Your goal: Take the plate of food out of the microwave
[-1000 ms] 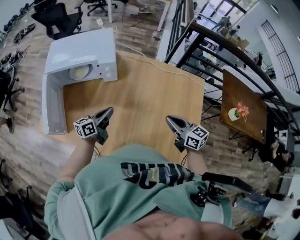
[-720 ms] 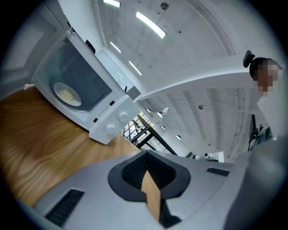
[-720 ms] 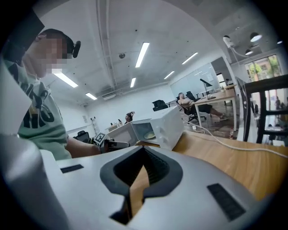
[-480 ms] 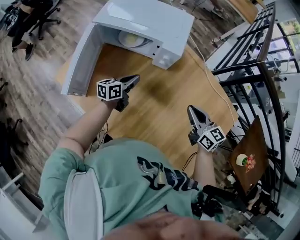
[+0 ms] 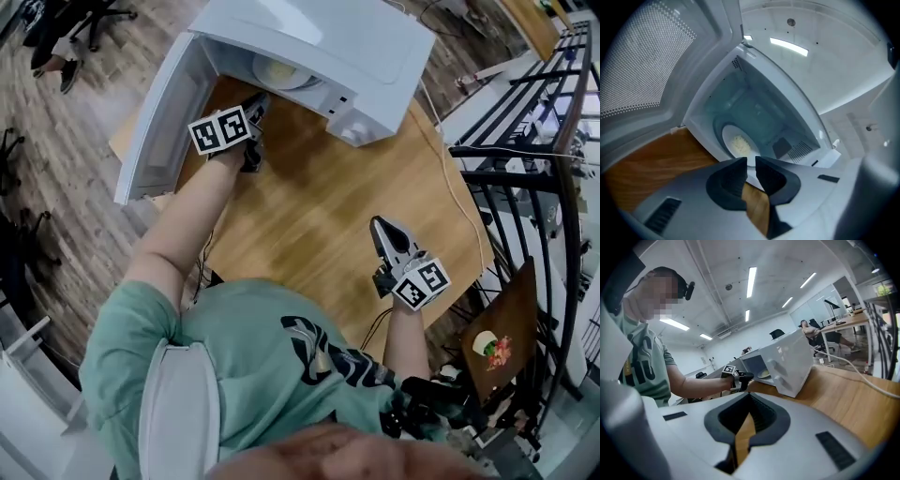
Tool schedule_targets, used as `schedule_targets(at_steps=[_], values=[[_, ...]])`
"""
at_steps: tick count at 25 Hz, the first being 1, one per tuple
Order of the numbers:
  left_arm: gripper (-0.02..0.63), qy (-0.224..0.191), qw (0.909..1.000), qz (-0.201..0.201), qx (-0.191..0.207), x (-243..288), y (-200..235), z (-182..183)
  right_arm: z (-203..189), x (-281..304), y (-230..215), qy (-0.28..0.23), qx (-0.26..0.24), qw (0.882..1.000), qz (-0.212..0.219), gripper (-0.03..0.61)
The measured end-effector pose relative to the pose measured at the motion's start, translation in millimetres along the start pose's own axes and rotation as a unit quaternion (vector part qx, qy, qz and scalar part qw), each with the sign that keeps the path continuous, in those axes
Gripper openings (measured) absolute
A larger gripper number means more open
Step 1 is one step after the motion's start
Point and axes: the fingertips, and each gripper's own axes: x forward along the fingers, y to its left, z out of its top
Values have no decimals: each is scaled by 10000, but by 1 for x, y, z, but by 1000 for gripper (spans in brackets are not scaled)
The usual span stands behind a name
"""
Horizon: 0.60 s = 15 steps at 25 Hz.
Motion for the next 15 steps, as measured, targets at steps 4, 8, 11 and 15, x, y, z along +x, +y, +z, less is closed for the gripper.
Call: schedule_targets(at_steps=[4, 8, 11, 15], values=[[121, -26, 9988, 298, -389, 24, 19, 13, -5, 3, -10, -57, 156, 9999, -11, 8], [212, 27, 9933, 686, -932, 39, 44, 12, -10, 5, -16, -84, 270, 9996, 40, 8], [238, 10, 9873, 883, -1323, 49, 58, 12, -13, 5, -22, -82, 318, 9995, 32, 8], [315, 72, 9820, 1162, -1490, 55, 66, 11, -17, -2, -25, -123, 394, 9991, -7, 8]])
